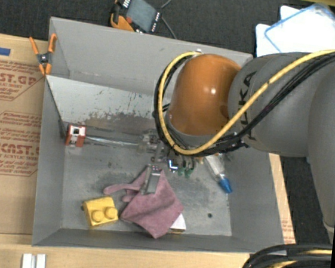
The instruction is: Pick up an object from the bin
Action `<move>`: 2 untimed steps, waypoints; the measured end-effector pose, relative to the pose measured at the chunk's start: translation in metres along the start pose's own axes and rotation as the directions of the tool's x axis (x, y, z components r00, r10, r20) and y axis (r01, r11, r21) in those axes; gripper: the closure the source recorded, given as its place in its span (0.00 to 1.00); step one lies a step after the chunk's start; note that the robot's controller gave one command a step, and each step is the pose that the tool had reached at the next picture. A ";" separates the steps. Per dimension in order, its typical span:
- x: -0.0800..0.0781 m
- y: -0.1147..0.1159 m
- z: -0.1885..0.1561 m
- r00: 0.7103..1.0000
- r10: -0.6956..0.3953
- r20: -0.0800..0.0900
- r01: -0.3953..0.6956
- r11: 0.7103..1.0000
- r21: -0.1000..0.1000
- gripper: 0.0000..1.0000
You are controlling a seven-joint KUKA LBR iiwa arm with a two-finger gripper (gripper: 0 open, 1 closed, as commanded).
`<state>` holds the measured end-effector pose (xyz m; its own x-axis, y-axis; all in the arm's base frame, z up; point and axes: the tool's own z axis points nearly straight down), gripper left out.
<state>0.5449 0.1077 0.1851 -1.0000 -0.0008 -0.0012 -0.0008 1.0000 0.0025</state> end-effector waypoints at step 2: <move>0.021 -0.020 0.068 0.990 -0.139 0.000 0.139 0.990 0.000 0.00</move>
Offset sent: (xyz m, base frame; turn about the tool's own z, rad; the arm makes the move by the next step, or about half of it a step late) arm -0.0209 -0.0210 -0.0671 -0.1406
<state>0.5242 0.0875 0.1173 -0.9901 -0.1400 -0.0015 -0.1400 0.9901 0.0020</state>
